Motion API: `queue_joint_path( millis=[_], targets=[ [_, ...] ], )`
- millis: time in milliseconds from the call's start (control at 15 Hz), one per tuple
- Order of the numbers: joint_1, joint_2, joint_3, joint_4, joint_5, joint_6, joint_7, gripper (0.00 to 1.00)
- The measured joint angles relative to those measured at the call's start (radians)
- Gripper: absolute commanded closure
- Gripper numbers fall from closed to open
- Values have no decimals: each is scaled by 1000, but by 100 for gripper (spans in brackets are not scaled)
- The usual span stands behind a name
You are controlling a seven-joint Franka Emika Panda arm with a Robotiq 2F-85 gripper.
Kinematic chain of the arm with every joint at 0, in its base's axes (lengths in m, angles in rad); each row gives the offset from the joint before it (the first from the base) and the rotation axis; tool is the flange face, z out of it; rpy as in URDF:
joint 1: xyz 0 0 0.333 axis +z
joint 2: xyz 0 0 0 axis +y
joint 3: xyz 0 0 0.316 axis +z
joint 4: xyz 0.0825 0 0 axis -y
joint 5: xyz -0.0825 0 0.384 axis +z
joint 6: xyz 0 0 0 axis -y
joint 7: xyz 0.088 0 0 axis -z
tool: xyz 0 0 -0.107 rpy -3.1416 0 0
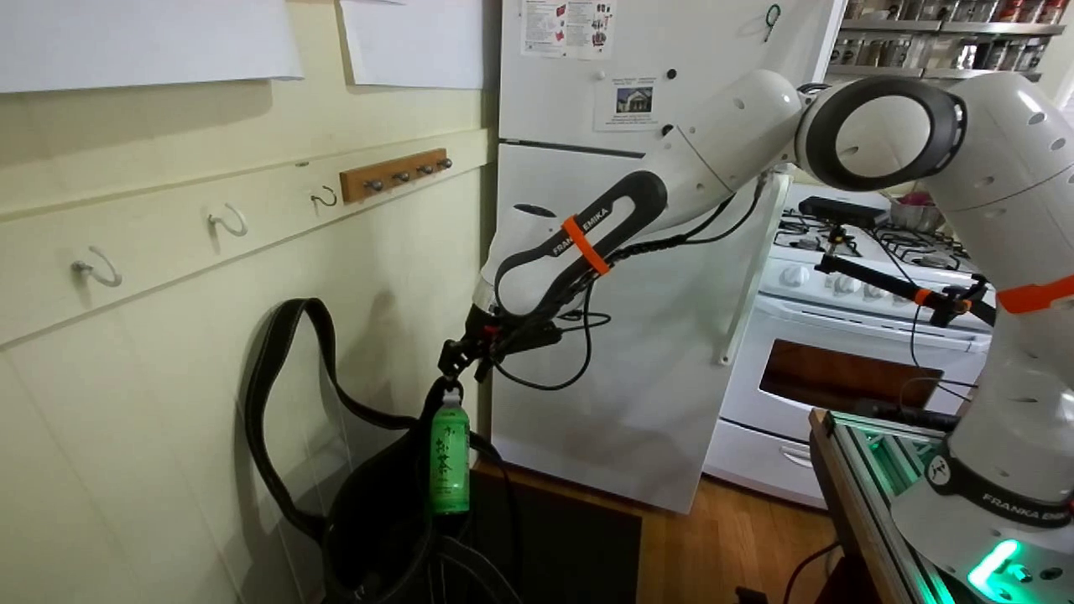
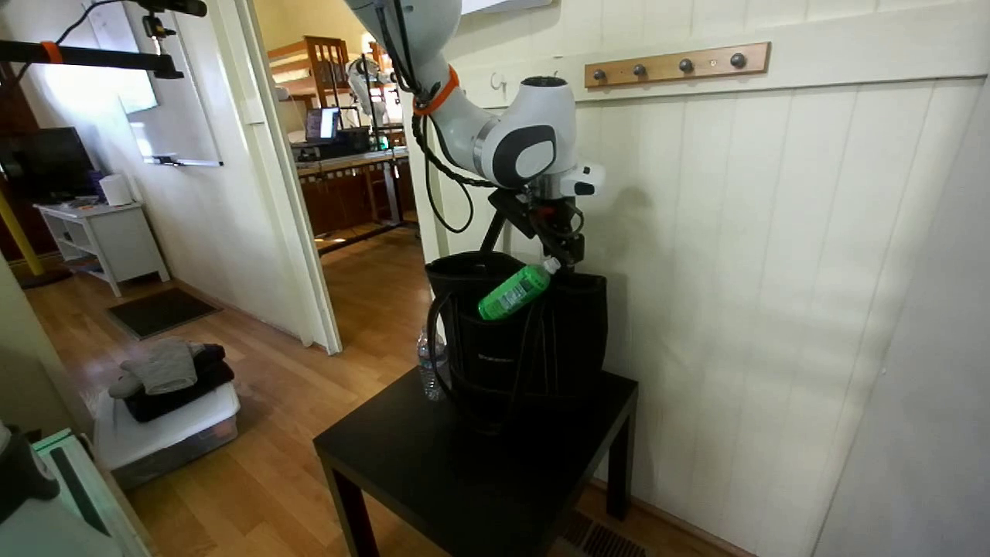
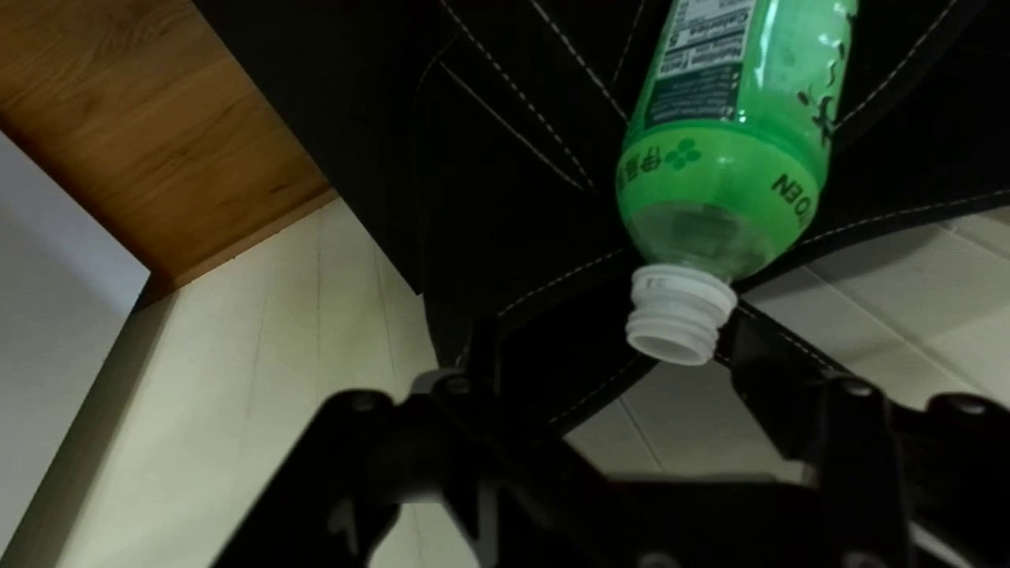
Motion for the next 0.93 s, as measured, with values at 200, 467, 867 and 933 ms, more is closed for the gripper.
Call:
queue_joint_path(
  millis=[200,467,867,933],
  targets=[
    [14,23,-7,29,1,0,14,27],
    [27,45,-10,60,1,0,14,20],
    [46,73,-24,86,1,0,17,26],
    [48,76,-26,88,1,0,18,26]
  ],
)
